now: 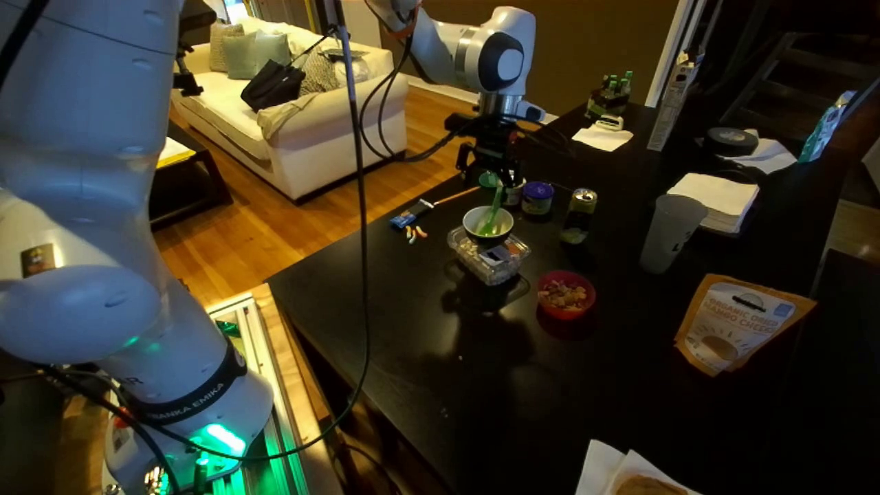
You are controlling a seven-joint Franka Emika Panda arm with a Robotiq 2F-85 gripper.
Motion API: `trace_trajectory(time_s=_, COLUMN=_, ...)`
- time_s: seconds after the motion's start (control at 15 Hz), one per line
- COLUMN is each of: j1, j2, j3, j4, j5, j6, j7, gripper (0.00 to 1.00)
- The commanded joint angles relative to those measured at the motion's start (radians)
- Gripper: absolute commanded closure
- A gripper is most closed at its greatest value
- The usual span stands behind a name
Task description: Use the spoon to move some items form the orange bowl to the white bowl
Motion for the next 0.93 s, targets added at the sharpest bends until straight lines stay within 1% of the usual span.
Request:
trace_trajectory(time_s=0.0, j1=0.003, j2=0.049, j3=-0.011, j4=0.036, j5=-0.009, j6=0.03, j7=-0.039, gripper=0.0)
trace_trajectory(time_s=0.07, j1=0.001, j2=0.055, j3=-0.012, j4=0.038, j5=-0.009, j6=0.043, j7=-0.048, gripper=0.0)
trace_trajectory(time_s=0.27, j1=-0.001, j2=0.075, j3=-0.016, j4=0.053, j5=-0.011, j6=0.06, j7=-0.07, gripper=0.07)
trace_trajectory(time_s=0.33, j1=-0.001, j2=0.081, j3=-0.018, j4=0.059, j5=-0.011, j6=0.061, j7=-0.076, gripper=0.18)
trace_trajectory(time_s=0.4, j1=-0.002, j2=0.086, j3=-0.018, j4=0.065, j5=-0.01, j6=0.059, j7=-0.084, gripper=0.21)
trace_trajectory(time_s=0.47, j1=-0.002, j2=0.09, j3=-0.019, j4=0.07, j5=-0.01, j6=0.057, j7=-0.091, gripper=0.29)
trace_trajectory(time_s=0.6, j1=-0.003, j2=0.097, j3=-0.02, j4=0.08, j5=-0.011, j6=0.051, j7=-0.101, gripper=0.36)
trace_trajectory(time_s=0.67, j1=-0.003, j2=0.1, j3=-0.02, j4=0.083, j5=-0.01, j6=0.047, j7=-0.105, gripper=0.34)
trace_trajectory(time_s=0.87, j1=-0.005, j2=0.111, j3=-0.018, j4=0.091, j5=-0.009, j6=0.048, j7=-0.122, gripper=0.38)
